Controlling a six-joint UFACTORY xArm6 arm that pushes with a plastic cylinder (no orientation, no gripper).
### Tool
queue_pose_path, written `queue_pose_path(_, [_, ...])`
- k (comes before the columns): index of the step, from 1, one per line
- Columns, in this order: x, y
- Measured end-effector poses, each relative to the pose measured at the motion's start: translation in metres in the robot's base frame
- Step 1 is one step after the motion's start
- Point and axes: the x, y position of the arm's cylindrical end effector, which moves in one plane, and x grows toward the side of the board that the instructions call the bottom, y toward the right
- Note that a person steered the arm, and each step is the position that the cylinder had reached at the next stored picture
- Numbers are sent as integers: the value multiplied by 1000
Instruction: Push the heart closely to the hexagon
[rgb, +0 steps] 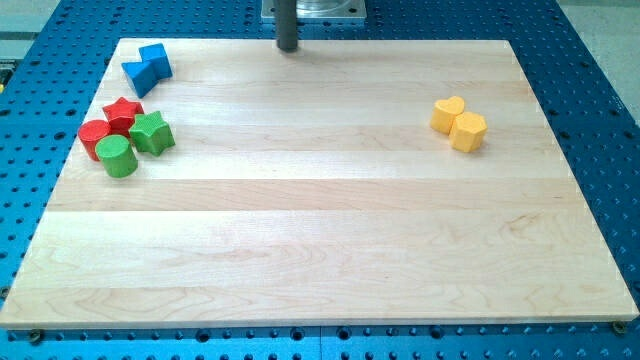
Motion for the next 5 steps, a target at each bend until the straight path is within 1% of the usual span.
queue_pose_path(1, [-1,-37])
queue_pose_path(2, [-2,-96])
queue_pose_path(3, [1,-138])
queue_pose_path(4, [19,-138])
queue_pose_path(5, [35,-104])
